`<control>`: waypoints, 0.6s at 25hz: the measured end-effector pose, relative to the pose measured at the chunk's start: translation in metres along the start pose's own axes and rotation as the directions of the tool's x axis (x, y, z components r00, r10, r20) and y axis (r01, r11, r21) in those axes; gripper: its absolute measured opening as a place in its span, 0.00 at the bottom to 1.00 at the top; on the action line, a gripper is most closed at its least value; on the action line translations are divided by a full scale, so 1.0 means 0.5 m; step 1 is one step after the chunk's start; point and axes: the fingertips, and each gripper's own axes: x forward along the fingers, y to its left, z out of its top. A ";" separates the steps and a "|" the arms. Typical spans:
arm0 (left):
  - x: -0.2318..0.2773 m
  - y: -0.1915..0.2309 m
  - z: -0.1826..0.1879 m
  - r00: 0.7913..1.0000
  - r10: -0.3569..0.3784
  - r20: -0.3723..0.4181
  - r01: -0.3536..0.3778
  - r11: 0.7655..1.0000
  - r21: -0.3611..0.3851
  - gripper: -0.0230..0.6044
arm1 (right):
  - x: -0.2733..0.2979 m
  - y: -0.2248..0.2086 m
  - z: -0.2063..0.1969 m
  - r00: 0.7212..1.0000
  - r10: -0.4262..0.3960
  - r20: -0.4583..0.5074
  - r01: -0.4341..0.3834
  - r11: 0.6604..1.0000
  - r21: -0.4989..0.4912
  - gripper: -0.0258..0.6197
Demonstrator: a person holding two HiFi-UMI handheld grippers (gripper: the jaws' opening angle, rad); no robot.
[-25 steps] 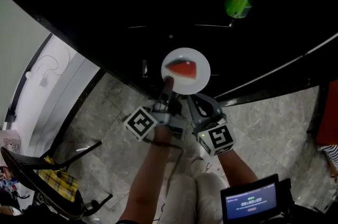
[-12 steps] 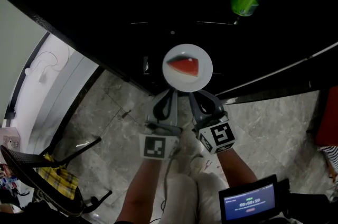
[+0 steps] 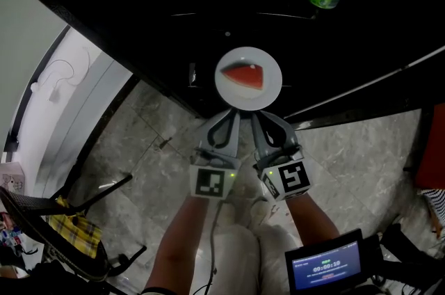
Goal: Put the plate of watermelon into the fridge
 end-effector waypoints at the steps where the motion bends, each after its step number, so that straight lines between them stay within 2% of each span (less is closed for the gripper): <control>1: 0.003 0.000 0.000 1.000 -0.001 0.002 0.001 1.000 -0.007 0.04 | 0.001 -0.002 -0.002 1.000 -0.004 0.003 0.004 1.000 0.004 0.04; 9: 0.039 0.009 0.004 1.000 -0.027 -0.003 0.027 0.999 0.035 0.04 | 0.029 -0.032 0.002 0.998 -0.055 -0.009 0.055 0.998 0.033 0.04; 15: 0.061 0.020 0.001 1.000 -0.018 -0.004 0.018 1.000 0.022 0.04 | 0.050 -0.045 0.010 0.998 -0.067 -0.009 0.067 0.997 0.030 0.04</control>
